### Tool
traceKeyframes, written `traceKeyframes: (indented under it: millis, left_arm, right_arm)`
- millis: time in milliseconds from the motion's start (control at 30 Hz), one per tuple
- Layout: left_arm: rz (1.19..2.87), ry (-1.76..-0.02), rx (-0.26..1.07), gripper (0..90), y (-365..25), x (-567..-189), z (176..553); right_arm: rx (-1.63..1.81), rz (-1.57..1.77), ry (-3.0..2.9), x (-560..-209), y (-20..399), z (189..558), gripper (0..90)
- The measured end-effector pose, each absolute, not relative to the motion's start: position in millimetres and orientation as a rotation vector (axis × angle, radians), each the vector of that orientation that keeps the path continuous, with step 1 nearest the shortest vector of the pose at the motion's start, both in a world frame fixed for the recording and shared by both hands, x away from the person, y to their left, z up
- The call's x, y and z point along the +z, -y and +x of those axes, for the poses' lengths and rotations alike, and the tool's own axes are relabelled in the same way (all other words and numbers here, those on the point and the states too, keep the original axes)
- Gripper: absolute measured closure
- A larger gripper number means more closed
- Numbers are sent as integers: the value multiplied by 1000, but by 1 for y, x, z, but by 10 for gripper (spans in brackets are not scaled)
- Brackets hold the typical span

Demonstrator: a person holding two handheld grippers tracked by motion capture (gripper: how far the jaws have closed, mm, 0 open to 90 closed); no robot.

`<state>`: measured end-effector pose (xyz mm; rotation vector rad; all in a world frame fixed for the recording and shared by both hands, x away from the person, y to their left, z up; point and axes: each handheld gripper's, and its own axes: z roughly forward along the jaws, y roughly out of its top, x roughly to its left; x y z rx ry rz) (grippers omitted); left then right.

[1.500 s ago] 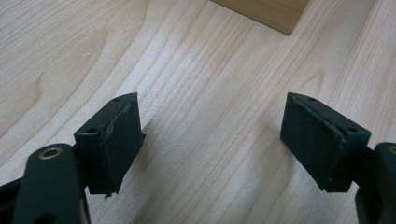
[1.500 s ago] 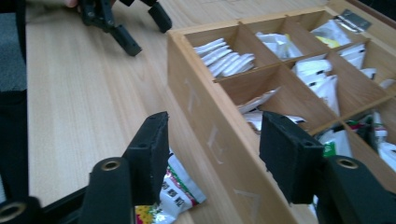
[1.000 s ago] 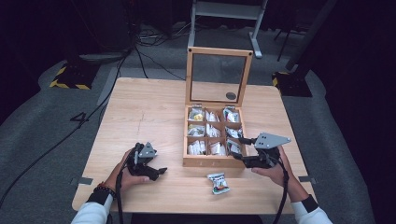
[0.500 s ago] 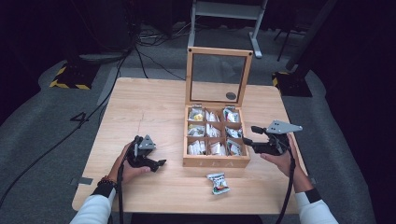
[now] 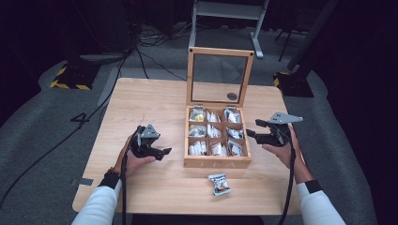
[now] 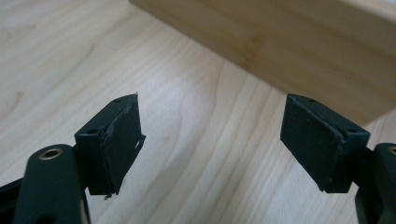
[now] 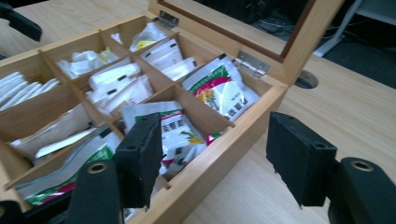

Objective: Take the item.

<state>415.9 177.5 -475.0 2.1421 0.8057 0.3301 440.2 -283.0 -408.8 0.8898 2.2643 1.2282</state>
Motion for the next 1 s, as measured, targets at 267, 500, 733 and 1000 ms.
traceKeyframes:
  millis: [267,500,733,1000]
  left_arm:
    - [2084,-817,328,209,-169,-454,440]
    - [2035,-857,342,199,-152,-437,463]
    - [1980,-852,365,206,-136,-422,487]
    - [1997,-883,386,242,-109,-420,516]
  right_arm:
    - [1215,976,-2204,-407,290,459,384]
    - [1225,1037,-2185,-401,292,479,402]
    - [1207,1023,-2187,-396,280,492,399]
    - [1201,1045,-2197,-397,265,516,421]
